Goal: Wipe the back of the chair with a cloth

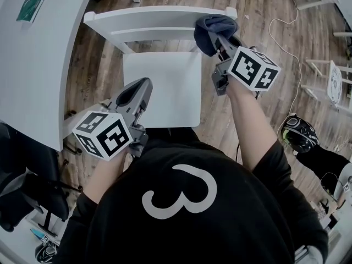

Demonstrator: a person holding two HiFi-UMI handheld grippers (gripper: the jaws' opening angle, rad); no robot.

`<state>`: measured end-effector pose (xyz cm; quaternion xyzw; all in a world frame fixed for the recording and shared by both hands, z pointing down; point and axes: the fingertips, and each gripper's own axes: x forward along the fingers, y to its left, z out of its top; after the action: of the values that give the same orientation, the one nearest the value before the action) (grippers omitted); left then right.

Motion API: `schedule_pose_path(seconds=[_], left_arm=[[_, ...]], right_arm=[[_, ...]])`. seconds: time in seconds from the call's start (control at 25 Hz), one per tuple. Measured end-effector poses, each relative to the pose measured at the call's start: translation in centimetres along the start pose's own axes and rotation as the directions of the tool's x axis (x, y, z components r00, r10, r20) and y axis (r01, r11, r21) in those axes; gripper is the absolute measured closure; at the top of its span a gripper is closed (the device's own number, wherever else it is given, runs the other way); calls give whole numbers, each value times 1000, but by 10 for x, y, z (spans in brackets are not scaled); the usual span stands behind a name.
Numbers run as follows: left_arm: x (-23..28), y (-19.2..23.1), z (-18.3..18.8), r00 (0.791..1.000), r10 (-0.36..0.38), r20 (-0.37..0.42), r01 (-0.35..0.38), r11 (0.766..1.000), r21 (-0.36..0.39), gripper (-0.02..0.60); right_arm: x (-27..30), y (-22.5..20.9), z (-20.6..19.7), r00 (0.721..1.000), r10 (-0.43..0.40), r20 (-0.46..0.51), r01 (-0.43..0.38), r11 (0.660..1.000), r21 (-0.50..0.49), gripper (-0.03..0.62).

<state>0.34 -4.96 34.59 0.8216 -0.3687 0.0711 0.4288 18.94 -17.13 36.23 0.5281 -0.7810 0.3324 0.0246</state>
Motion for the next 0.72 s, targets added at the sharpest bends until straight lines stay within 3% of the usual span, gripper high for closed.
schedule_pose_path(seconds=[0.32,0.72], left_arm=[[-15,12,8,1000,-8,8,8,1000,2,568],[-65,61,36,997,46,65,-45,999,-9,568]], right_arm=[[3,52,-16,991,131,1,-131,991,-6,542],[56,149,-59,960,267,-77,-271,962,-42,542]])
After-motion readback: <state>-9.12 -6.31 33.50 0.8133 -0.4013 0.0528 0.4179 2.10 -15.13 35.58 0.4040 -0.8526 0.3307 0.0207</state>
